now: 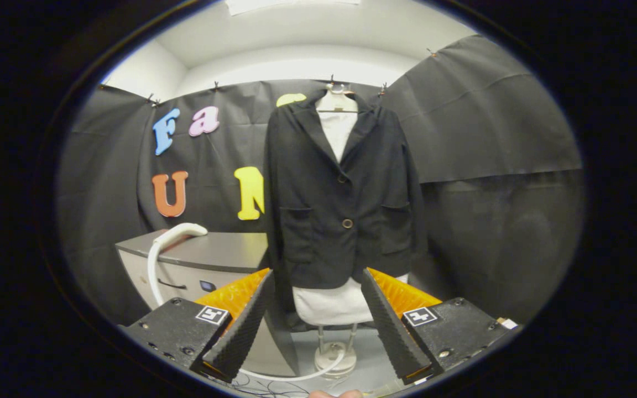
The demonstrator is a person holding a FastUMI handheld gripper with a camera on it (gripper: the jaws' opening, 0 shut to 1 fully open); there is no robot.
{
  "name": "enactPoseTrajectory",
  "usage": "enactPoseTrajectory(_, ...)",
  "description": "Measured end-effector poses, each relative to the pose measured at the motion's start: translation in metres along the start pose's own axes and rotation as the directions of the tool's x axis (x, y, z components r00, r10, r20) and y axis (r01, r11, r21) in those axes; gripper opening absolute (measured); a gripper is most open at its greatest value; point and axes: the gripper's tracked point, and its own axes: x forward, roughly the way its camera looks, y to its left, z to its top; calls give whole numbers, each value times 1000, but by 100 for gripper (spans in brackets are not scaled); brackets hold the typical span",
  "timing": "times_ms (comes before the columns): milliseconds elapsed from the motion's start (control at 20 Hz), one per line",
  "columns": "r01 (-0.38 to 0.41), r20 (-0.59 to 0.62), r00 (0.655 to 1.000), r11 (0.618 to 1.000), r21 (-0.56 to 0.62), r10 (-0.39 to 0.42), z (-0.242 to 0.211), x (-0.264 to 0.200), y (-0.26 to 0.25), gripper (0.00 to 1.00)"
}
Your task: Iron the clothes twice with a garment steamer, once on the left side and once on the right side.
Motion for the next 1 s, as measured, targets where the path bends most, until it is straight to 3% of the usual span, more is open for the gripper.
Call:
enactPoseTrajectory(500, -189, 49, 980, 978, -85, 193, 26, 15, 120, 100)
enactPoseTrajectory(800, -370, 32, 928, 929, -6, 370, 40, 50, 206, 100)
enactPoseTrajectory(1000, -448, -12, 894, 894, 18, 449, 57, 88, 258, 100)
